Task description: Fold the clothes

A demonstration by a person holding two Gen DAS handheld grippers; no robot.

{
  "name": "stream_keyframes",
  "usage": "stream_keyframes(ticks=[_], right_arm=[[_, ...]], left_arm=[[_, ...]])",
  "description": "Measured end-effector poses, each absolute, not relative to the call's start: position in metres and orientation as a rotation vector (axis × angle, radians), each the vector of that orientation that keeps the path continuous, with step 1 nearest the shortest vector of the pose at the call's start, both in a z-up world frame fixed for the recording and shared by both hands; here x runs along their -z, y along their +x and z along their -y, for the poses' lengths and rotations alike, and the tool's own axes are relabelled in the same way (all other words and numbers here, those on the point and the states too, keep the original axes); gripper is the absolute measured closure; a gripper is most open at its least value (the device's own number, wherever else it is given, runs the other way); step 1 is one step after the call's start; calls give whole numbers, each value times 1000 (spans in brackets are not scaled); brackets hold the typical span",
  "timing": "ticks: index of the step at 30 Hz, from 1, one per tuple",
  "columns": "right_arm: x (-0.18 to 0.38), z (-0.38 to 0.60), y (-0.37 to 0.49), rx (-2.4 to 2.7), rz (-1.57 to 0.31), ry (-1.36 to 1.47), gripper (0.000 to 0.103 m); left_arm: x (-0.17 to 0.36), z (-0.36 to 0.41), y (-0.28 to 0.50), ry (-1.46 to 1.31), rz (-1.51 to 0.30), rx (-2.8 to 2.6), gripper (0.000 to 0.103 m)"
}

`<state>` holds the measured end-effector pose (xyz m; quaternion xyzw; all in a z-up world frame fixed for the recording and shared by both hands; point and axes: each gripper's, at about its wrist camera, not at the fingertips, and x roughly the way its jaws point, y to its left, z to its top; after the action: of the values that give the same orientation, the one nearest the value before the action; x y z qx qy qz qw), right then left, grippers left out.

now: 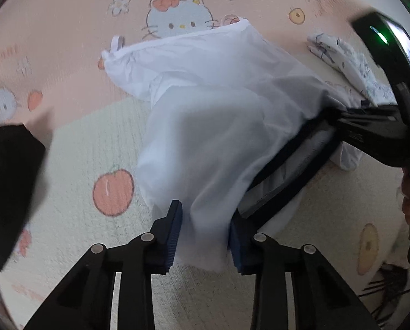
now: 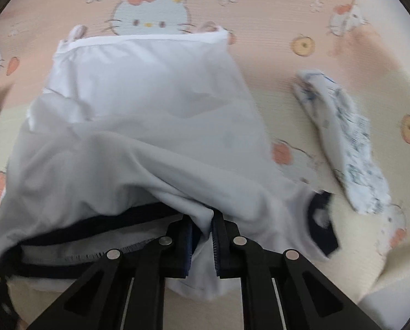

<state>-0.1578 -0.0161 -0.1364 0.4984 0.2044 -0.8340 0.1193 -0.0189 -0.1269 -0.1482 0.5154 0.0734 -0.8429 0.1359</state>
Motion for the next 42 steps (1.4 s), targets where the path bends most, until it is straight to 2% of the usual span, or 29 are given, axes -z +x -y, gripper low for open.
stream_keyframes(ticks=[6, 13, 17, 22, 28, 29, 30, 31, 32, 35, 42], right_arm=[[144, -26, -156, 2463, -604, 1580, 94], [146, -64, -143, 2492, -592, 1654, 94], [152, -84, -142, 2469, -497, 1729, 94], [154, -89, -138, 2440, -506, 1703, 92], [142, -88, -129, 2377, -515, 1598, 67], [138, -85, -125, 2357, -524, 1558, 53], [133, -82, -121, 2340, -532, 1517, 44], [127, -79, -116, 2345, -542, 1466, 42], [122, -75, -112, 2349, -551, 1416, 40], [106, -63, -100, 2354, -556, 1286, 32], [105, -25, -84, 2347, -587, 1227, 31]], left_arm=[[144, 118, -13, 1548, -313, 2495, 74], [145, 78, -9, 1632, -205, 2541, 74], [151, 67, -7, 1671, -164, 2541, 74], [152, 70, -6, 1627, -248, 2566, 74], [124, 81, 9, 1449, -410, 2681, 73], [120, 83, 11, 1428, -437, 2692, 67], [119, 85, 12, 1415, -470, 2693, 61], [117, 88, 13, 1403, -505, 2692, 44], [116, 92, 14, 1384, -542, 2685, 35], [119, 108, 17, 1351, -658, 2635, 35], [130, 147, 22, 1339, -771, 2509, 35]])
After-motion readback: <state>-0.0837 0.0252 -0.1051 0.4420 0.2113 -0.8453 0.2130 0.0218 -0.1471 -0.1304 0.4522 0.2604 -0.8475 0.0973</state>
